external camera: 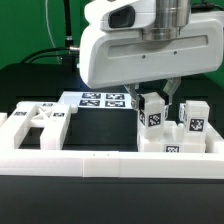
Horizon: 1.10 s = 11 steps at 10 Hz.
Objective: Assemble chair
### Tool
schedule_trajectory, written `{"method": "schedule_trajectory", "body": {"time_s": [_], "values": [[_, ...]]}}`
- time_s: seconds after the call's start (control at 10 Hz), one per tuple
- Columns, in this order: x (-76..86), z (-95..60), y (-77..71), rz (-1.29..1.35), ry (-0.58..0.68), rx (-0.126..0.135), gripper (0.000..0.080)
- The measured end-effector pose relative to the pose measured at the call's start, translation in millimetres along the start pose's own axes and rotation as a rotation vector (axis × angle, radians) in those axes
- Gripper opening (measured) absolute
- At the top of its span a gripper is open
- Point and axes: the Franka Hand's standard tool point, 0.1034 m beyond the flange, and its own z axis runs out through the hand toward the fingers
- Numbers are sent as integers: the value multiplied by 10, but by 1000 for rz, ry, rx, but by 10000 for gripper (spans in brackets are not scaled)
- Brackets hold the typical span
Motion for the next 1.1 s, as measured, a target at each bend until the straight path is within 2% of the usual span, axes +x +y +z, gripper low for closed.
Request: {"method": "schedule_trajectory", "body": {"time_s": [0.2, 0.6, 1.0, 1.1], "values": [[2, 0, -7, 63, 0, 0, 287], [10, 11, -127, 474, 24, -4, 287], [10, 11, -118, 718, 25, 0, 287], [3, 10, -118, 857, 27, 1, 287]]}}
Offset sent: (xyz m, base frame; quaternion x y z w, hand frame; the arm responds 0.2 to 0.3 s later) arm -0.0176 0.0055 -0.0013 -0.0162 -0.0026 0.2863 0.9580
